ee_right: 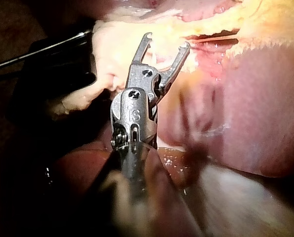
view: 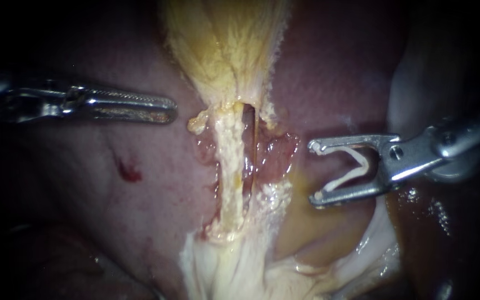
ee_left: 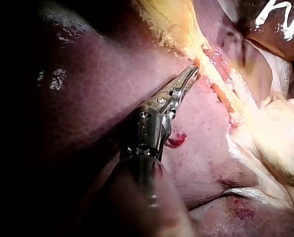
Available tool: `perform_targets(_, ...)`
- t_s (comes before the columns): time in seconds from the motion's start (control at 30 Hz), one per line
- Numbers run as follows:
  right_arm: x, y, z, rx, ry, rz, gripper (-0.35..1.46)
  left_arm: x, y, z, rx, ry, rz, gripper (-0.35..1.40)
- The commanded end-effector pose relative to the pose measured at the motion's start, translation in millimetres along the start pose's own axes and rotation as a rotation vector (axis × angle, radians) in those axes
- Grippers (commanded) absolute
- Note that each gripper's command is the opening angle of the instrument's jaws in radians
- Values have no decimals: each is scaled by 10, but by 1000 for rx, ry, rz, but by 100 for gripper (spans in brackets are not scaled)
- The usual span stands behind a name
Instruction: Grabbing gallbladder
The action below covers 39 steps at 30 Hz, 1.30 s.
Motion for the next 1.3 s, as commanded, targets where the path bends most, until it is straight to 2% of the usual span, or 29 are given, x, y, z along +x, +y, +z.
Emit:
perform_targets(0.03,0,0,0,0,0,0,45,0,0,0,0,0,0,-35)
perform_targets(0.3,0,0,0,0,0,0,45,0,0,1,3,0,0,-35)
perform_targets(0.43,0,0,0,0,0,0,45,0,-1,2,-1,0,0,24)
perform_targets(0.53,0,0,0,0,0,0,45,0,-2,2,0,0,1,41)
perform_targets(0.7,0,0,0,0,0,0,45,-1,-5,4,0,0,1,47)
perform_targets(0.9,1,0,1,-1,0,0,45,-2,-10,16,-7,-1,1,49)
perform_targets(1.3,1,0,1,-1,0,0,45,0,-16,60,-12,10,8,47)
